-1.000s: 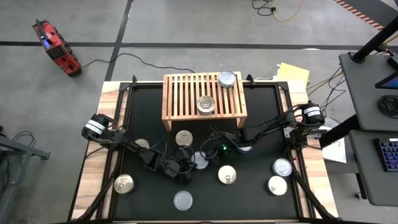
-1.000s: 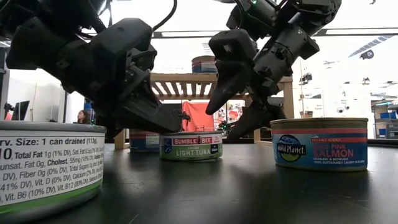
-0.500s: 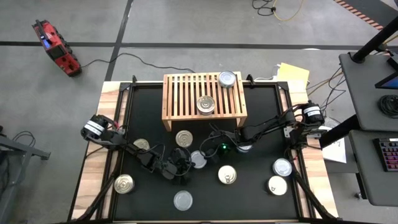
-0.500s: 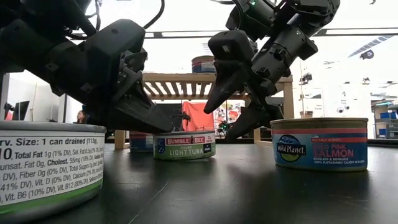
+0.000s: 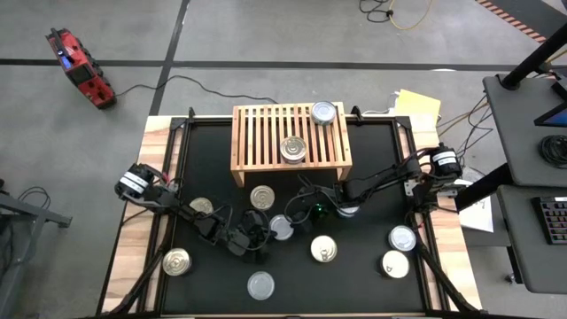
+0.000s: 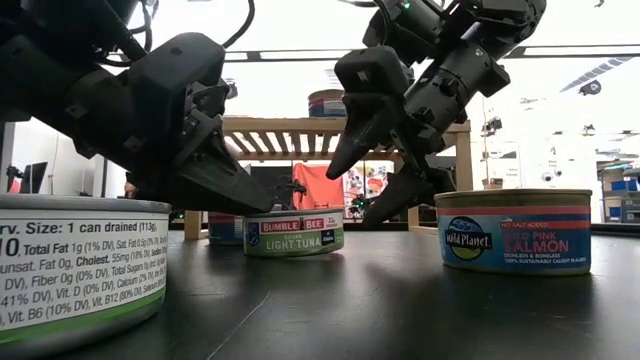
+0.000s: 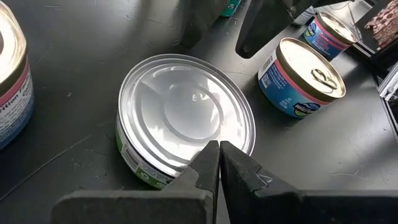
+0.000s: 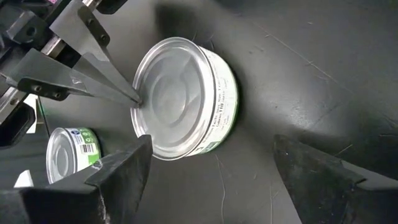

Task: Stack canned seafood by type on shelf
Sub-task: Stack the green white tuna can on top of the green white tuna can on the shelf

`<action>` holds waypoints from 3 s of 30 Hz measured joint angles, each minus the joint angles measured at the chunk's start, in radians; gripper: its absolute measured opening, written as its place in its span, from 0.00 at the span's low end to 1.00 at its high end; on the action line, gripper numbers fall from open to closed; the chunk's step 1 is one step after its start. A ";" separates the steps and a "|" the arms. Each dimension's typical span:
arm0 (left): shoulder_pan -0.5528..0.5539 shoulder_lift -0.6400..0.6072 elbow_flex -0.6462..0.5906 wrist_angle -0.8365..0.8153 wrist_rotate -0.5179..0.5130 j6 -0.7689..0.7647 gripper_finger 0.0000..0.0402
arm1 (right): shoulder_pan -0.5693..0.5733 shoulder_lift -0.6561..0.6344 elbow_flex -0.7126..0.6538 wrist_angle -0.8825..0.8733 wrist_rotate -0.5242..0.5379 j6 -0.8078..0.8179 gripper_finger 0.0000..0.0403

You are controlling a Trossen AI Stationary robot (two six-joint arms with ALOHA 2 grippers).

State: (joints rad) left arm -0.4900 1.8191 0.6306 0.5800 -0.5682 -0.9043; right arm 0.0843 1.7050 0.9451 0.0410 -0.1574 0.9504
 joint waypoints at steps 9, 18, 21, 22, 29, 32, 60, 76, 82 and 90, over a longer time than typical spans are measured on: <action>0.000 0.001 -0.007 0.005 -0.011 -0.010 0.00 | 0.000 0.000 0.000 0.002 0.000 0.001 0.81; -0.003 0.001 -0.012 0.006 -0.023 -0.022 0.00 | 0.000 0.000 0.000 0.003 0.000 0.001 0.82; -0.007 0.001 -0.013 0.004 -0.045 -0.022 0.00 | -0.003 0.000 0.000 0.002 0.000 0.001 0.83; -0.007 0.001 -0.014 0.004 -0.048 -0.022 0.00 | -0.003 0.000 0.000 0.002 0.000 0.001 0.83; -0.011 0.008 -0.020 0.011 -0.055 -0.038 0.00 | -0.008 0.000 0.000 0.003 0.000 0.001 0.82; -0.017 0.042 -0.023 0.062 -0.064 -0.082 0.00 | -0.009 0.000 0.000 0.003 0.000 0.001 0.82; -0.025 0.117 -0.027 0.222 -0.052 -0.108 0.00 | -0.009 0.000 0.000 0.002 -0.008 -0.003 0.85; -0.036 0.117 -0.032 0.222 -0.078 -0.132 0.00 | -0.008 0.051 -0.002 0.045 -0.023 -0.004 0.85; -0.044 0.127 -0.038 0.225 -0.090 -0.162 0.00 | -0.009 0.059 -0.001 0.066 -0.030 -0.005 0.85; -0.047 0.150 -0.040 0.271 -0.102 -0.159 0.00 | -0.009 0.059 -0.001 0.084 -0.034 -0.010 0.85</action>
State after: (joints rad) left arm -0.5365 1.9686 0.5903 0.8511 -0.6705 -1.0630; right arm 0.0750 1.7638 0.9440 0.1250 -0.1916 0.9402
